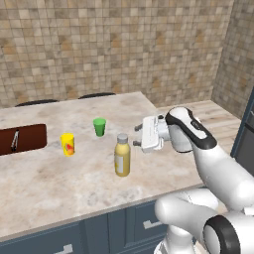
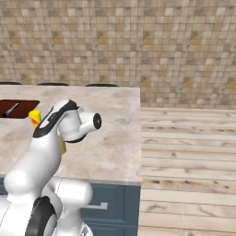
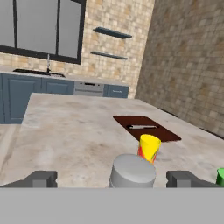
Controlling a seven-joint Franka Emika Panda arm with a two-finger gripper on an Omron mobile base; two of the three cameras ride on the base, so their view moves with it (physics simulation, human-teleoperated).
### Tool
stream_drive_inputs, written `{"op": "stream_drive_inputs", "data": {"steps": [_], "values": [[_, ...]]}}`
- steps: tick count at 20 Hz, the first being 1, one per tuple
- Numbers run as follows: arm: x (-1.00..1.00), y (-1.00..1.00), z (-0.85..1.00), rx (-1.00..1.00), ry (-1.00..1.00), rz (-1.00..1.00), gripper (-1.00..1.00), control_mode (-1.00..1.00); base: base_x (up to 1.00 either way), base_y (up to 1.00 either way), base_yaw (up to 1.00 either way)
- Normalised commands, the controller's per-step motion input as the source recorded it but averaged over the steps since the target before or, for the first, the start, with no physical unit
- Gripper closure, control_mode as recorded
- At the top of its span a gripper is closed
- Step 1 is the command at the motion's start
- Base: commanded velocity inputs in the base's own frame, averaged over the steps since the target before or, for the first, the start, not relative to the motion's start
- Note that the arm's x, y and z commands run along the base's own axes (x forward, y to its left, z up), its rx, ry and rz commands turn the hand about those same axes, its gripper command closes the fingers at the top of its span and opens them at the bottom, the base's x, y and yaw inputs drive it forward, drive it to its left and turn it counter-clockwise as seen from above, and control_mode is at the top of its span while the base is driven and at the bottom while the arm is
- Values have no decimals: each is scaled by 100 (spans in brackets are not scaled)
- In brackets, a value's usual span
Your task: Place the drinks on the dining counter in a tight cluster.
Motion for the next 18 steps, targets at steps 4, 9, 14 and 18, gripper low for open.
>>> {"op": "stream_drive_inputs", "data": {"steps": [4,9,14,18], "values": [[-45,-26,19,3,4,-2,-100,-100,0,0,0],[-45,-22,12,2,2,0,-100,-100,0,0,0],[-37,-12,4,0,0,0,-100,-100,0,0,0],[-36,-13,0,4,0,0,-100,-100,0,0,0]]}}
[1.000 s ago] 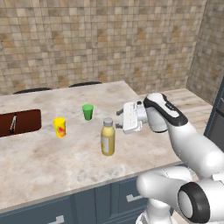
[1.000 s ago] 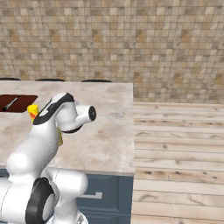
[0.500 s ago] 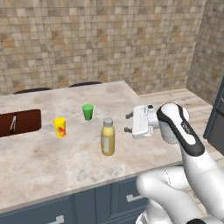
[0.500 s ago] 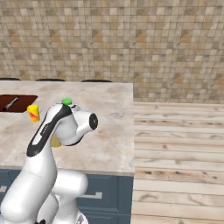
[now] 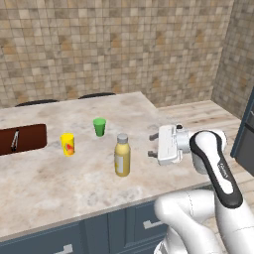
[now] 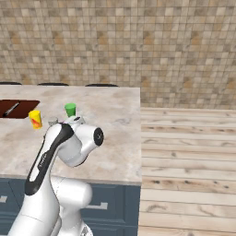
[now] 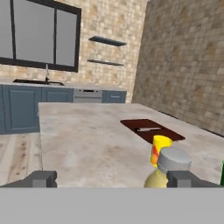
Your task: Place the drinks on the dining counter in a tight cluster.
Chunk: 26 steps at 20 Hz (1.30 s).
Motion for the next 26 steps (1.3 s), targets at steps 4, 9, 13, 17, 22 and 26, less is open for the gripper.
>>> {"op": "stream_drive_inputs", "data": {"steps": [4,9,13,17,22,26], "values": [[-3,-1,0,0,0,0,-100,-100,0,0,0],[0,0,0,0,0,0,-100,100,-19,0,0],[0,0,0,0,0,0,-100,100,-52,-1,-2],[0,0,0,0,0,0,-100,100,-52,-13,-18],[0,0,0,0,0,0,-100,100,-5,4,-92],[0,0,0,0,0,0,-100,100,0,3,-100]]}}
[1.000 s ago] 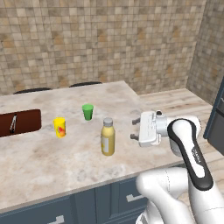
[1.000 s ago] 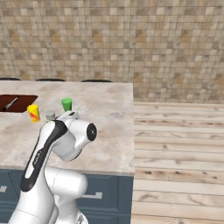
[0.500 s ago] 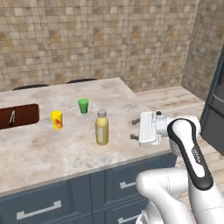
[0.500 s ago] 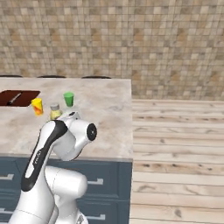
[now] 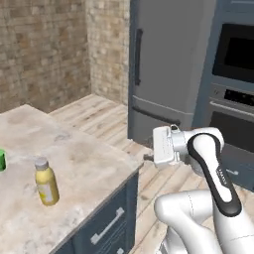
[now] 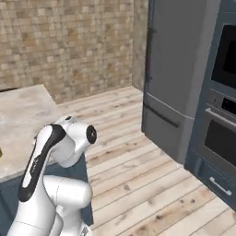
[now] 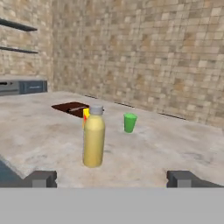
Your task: Place the drinks on the dining counter in a tight cluster.
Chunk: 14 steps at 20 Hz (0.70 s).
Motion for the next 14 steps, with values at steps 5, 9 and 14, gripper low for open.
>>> {"op": "stream_drive_inputs", "data": {"steps": [5,9,14], "values": [[0,0,0,0,0,0,-100,100,0,3,-100],[0,0,0,0,0,0,-100,100,0,0,-100],[0,0,0,0,0,0,-100,100,0,-20,-80]]}}
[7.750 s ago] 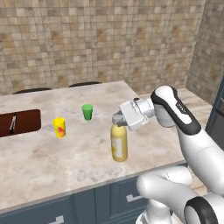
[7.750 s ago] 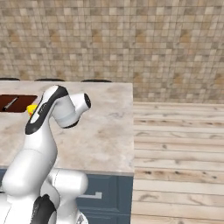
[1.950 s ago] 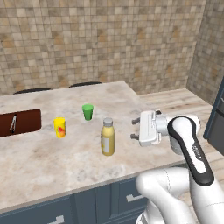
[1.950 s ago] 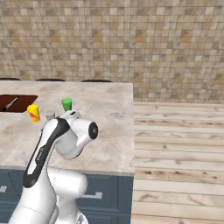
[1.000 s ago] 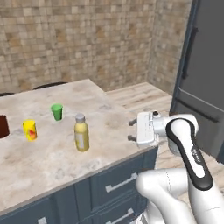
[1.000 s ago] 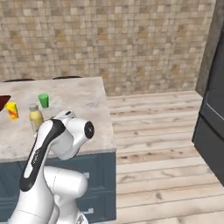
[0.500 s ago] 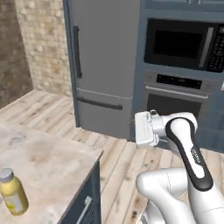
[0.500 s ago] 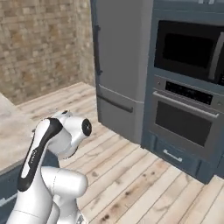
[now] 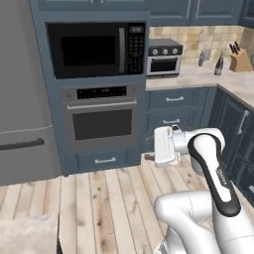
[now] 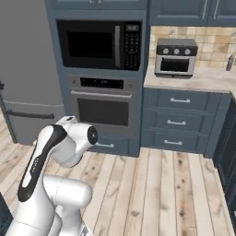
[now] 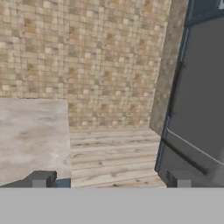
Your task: Place the drinks on the dining counter in a tight cluster.
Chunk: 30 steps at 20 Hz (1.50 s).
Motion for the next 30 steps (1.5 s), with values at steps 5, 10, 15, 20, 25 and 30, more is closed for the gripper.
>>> {"op": "stream_drive_inputs", "data": {"steps": [5,10,15,20,25,30], "values": [[0,0,0,0,0,0,-100,100,34,-36,-37],[0,0,0,0,0,0,-100,100,72,-34,-1],[0,0,0,0,0,0,-100,100,63,-34,-9],[0,0,0,0,0,0,-100,100,56,-32,-17],[0,0,0,0,0,0,-100,100,61,-32,-13],[0,0,0,0,0,0,-100,100,63,-30,-12]]}}
